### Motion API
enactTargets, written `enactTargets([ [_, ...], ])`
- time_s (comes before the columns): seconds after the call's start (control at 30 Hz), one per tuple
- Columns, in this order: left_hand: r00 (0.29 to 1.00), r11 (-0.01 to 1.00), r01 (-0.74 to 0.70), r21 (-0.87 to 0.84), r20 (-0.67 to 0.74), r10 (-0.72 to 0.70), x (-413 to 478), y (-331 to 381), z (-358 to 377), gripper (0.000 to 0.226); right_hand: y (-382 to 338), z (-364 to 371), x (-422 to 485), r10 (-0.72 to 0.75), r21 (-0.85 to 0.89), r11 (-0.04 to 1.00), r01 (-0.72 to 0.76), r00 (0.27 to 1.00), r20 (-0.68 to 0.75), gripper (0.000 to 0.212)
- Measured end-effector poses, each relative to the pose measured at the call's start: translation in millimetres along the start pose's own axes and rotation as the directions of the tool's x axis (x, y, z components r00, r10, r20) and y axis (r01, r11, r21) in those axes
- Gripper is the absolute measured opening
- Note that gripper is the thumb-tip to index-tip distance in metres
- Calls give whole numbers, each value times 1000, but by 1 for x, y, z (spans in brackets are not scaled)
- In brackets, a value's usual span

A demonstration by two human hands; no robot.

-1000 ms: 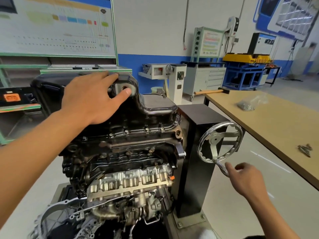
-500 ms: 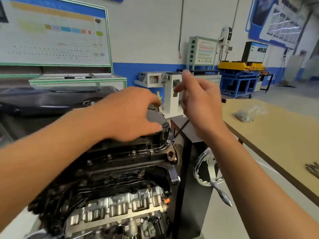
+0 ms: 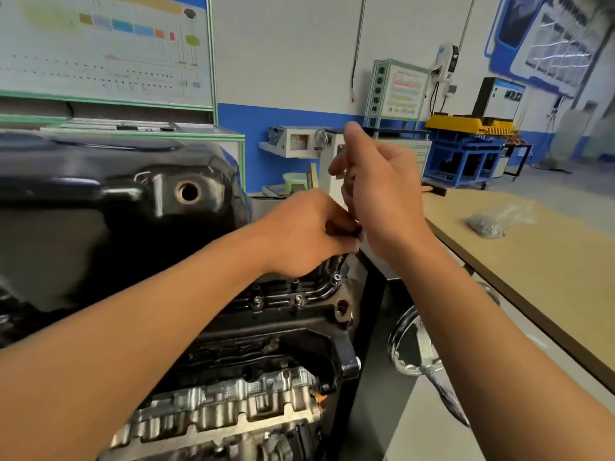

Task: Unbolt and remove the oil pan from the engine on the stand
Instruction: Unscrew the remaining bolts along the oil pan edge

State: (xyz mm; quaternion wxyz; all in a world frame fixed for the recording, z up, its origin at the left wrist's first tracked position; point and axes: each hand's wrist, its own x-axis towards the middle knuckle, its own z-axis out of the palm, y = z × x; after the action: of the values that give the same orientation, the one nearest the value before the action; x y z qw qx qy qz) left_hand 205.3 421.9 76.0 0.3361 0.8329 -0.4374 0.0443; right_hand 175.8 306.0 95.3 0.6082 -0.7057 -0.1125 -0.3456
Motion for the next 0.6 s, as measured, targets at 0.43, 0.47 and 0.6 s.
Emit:
enactTargets([
  [0.43,998,1000,1,7,-69,-1,-20,11,12,13,-20,-7,-24,37,-32,999,-38,999,-33,45],
  [0.47,993,998,3,-59,-114,-9,-33,15,12,16,-29,-5,-25,33,-26,999,-33,999,0,44],
  [0.6,913,995,-48,-88,-408,8,-105,14,3,17,-66,21,-39,-113,-215,962,166,964,241,31],
])
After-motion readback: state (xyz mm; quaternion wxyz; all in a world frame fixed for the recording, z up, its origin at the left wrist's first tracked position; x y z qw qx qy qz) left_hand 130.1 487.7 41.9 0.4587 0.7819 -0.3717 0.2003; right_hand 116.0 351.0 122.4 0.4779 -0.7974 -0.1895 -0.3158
